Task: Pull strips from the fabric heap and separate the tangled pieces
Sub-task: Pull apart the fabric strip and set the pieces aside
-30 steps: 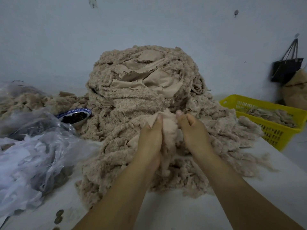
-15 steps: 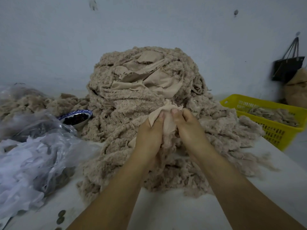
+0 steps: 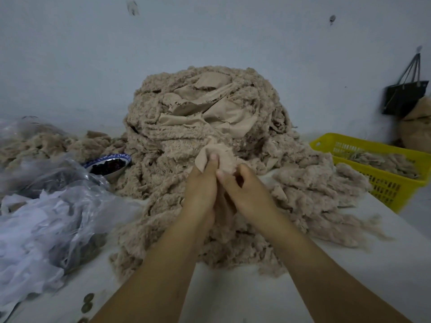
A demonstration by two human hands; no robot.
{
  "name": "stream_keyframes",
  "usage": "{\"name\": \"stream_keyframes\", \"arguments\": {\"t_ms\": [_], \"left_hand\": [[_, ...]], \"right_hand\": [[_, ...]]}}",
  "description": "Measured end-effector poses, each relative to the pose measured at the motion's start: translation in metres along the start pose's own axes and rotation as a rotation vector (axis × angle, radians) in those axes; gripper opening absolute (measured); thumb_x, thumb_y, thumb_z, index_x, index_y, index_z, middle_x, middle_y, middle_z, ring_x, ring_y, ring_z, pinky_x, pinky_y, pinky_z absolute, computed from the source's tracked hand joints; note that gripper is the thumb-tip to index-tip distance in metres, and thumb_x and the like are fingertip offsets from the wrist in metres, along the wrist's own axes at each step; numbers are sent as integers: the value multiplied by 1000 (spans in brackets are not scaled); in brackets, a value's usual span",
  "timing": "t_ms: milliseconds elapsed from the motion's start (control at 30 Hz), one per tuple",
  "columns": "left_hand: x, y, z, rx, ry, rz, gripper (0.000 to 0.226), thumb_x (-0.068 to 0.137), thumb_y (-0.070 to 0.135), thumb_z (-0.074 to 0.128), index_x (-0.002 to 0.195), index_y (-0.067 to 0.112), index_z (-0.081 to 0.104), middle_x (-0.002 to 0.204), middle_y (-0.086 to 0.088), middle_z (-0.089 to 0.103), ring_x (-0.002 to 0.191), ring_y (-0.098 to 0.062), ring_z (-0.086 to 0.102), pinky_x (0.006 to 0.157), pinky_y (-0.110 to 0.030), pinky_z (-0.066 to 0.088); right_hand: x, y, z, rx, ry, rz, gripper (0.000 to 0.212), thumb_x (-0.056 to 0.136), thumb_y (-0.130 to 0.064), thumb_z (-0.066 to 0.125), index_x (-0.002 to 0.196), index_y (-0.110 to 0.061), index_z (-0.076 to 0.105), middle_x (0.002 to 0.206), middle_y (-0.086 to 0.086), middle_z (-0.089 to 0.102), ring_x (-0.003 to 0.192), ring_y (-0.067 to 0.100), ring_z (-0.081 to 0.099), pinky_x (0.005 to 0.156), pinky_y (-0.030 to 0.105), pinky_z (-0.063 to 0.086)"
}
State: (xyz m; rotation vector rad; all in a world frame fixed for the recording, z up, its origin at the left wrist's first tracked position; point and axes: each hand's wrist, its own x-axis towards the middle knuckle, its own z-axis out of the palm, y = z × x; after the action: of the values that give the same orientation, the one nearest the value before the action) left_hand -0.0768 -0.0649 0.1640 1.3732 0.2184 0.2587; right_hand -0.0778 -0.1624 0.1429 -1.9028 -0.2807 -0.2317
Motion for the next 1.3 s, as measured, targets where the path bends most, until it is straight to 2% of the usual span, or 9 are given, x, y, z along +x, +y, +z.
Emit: {"name": "stream_keyframes", "arguments": {"t_ms": [200, 367, 500, 733, 900, 1000, 1067, 1167, 1300], "left_hand": [[-3, -3, 2, 53, 124, 122, 35, 104, 41, 47, 130, 24, 61, 109, 7, 70, 105, -17, 66, 98, -40, 53], [8, 15, -19, -45, 221, 13, 39, 103, 44, 49, 136, 25, 57, 116, 0, 68, 101, -18, 66, 86, -32, 58], [9, 20, -17, -68, 81, -87, 31, 99, 45, 57, 105, 16, 66, 78, -2, 77, 66, -17, 73, 44, -20, 52], [10, 20, -19, -280, -263, -184, 59, 90, 57, 58, 112, 3, 69, 99, -11, 73, 87, -19, 72, 83, -35, 60], [-13, -6, -22, 282, -400, 8, 78, 74, 92, 44, 123, 36, 69, 110, 14, 74, 107, -6, 68, 93, -31, 53], [-18, -20, -21, 508, -323, 208, 29, 85, 66, 63, 95, 41, 73, 83, 29, 72, 77, 9, 66, 64, -5, 46], [-12, -22, -25, 537, -222, 281, 30, 95, 41, 63, 77, 16, 62, 56, 11, 56, 50, -6, 49, 45, -13, 34], [-5, -15, -29, 498, -198, 330, 30, 102, 28, 54, 75, 15, 46, 46, 13, 35, 42, -7, 30, 40, -17, 24], [-3, -6, -31, 325, -210, 229, 26, 100, 33, 57, 75, 29, 64, 52, 18, 56, 47, -3, 51, 50, -22, 41]], "right_hand": [[3, 6, -4, -33, 188, -26, 43, 103, -49, 35, 75, -21, 50, 72, -8, 55, 67, 0, 50, 54, 8, 35], [11, 16, -43, 84, 386, 138, 49, 99, -62, 35, 67, -27, 46, 61, -7, 42, 52, 7, 41, 54, 27, 29], [0, 12, -30, 114, 37, 58, 54, 75, -91, 37, 80, -39, 49, 79, -15, 55, 70, 6, 60, 64, 28, 50], [-2, 14, -13, 261, -21, 111, 31, 96, -54, 53, 107, -28, 65, 107, 6, 68, 100, 18, 66, 91, 45, 53], [2, 15, -14, 397, 68, 107, 17, 92, -56, 60, 100, -41, 62, 97, -9, 72, 81, 0, 70, 81, 40, 55], [7, 15, -15, 525, 162, 172, 38, 87, -58, 61, 107, -27, 70, 105, 5, 75, 99, 19, 71, 89, 48, 58], [11, 13, -20, 561, 203, 179, 32, 93, -56, 57, 106, -31, 72, 105, 7, 74, 99, 23, 71, 88, 47, 59], [16, 14, -27, 637, 275, 217, 45, 97, -55, 51, 124, -21, 65, 116, 8, 70, 106, 26, 66, 95, 47, 54], [18, 18, -35, 786, 284, 235, 28, 101, -46, 49, 115, -28, 66, 103, -5, 75, 93, 11, 71, 76, 31, 58]]}}
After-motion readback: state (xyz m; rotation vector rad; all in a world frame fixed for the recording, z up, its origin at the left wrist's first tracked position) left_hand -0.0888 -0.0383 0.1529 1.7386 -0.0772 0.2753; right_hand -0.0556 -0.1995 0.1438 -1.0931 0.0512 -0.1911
